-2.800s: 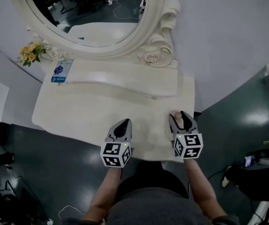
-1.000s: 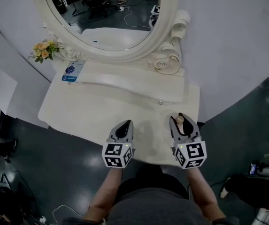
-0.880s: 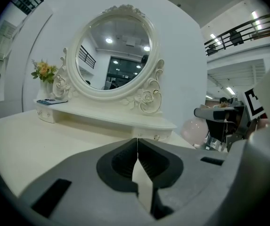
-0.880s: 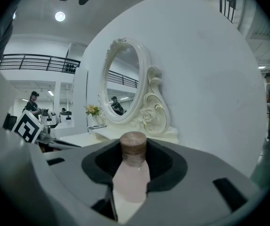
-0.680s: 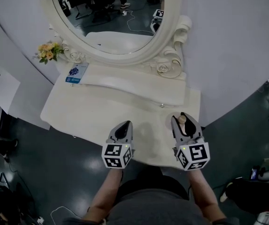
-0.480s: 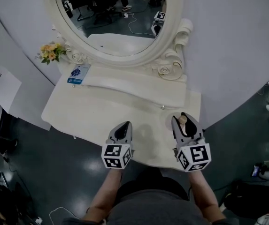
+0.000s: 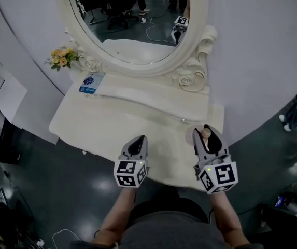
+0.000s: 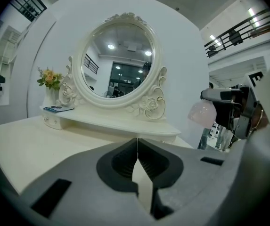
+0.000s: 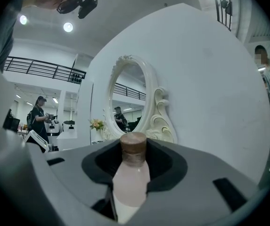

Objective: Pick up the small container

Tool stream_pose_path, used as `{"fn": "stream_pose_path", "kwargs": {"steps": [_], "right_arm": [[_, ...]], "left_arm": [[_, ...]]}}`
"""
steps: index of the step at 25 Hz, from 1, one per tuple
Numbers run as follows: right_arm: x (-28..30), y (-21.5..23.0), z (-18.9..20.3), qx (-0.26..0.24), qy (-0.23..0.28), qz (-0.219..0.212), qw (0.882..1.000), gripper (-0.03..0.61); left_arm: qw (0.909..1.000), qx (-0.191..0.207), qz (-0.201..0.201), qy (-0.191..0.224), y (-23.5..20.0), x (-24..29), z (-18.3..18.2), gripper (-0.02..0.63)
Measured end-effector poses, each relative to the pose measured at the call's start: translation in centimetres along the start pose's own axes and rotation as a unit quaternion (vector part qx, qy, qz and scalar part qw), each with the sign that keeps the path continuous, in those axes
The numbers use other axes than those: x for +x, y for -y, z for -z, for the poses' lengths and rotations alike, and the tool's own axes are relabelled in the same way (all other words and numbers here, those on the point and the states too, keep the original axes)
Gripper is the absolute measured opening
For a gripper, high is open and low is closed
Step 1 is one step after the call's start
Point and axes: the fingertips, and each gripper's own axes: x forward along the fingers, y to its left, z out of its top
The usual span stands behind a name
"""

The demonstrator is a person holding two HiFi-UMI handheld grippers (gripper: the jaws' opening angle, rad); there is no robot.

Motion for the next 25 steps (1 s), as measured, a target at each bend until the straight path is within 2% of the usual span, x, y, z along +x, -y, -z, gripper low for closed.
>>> {"fn": "stream_pose_path", "kwargs": {"steps": [25], "right_arm": [[-0.5, -1.2, -2.2, 0.015, 0.025, -0.013, 0.999, 0.147]], "left_arm": [[0.9999, 0.006, -0.002, 0.014, -0.3, -0.9, -1.0, 0.008]]}}
